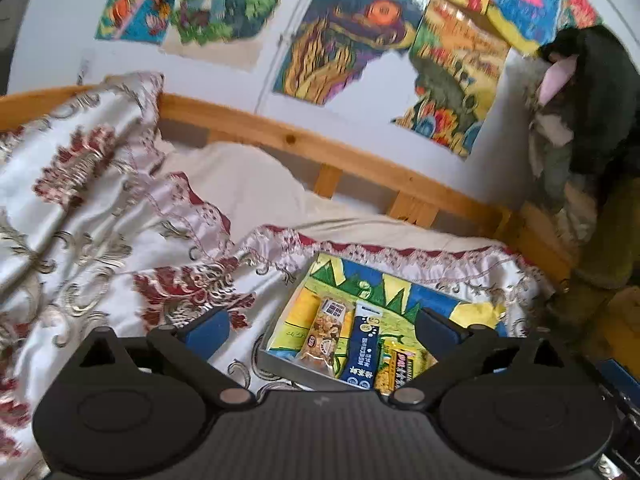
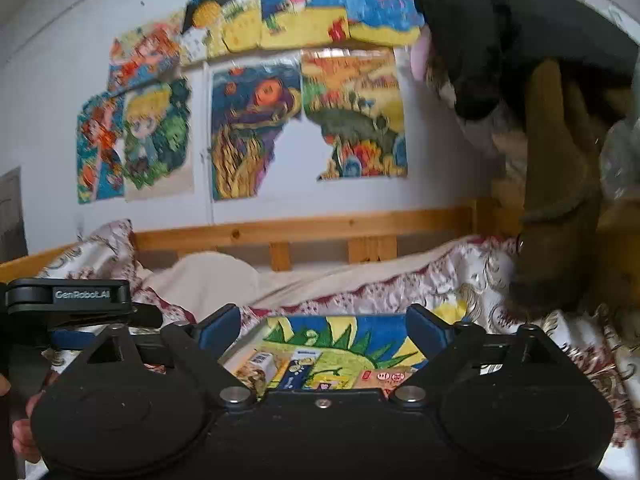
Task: Organize snacks
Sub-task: 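Raise both open tools away from the tray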
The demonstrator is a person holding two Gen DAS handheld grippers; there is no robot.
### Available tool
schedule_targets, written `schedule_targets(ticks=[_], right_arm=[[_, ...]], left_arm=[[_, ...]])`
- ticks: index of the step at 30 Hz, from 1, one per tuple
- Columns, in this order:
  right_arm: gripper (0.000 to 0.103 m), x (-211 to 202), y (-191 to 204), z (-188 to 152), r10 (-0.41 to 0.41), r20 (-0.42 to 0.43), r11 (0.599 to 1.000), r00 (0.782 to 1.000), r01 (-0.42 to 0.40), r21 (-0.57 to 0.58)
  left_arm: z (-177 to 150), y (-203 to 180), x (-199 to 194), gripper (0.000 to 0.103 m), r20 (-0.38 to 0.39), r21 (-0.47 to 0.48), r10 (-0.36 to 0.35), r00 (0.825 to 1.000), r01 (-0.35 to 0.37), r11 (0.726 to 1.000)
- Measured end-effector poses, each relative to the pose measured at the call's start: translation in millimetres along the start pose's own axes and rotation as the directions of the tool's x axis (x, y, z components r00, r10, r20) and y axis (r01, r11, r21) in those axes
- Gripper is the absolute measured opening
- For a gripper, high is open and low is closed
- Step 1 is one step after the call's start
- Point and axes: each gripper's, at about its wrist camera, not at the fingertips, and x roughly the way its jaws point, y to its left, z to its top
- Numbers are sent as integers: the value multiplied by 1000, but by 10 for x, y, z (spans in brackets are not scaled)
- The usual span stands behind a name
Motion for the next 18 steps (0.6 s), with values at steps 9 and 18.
schedule_targets(ticks=[9,18], right_arm=[[102,-861,113,-29,12,62,1000,998,-10,-29],[102,-1465,182,-167,31,18,999,999,-31,13]], left_arm=[[-252,-59,-924,103,134,100,42,990,-56,993],[-593,-8,-1524,103,98,152,79,992,-93,984]])
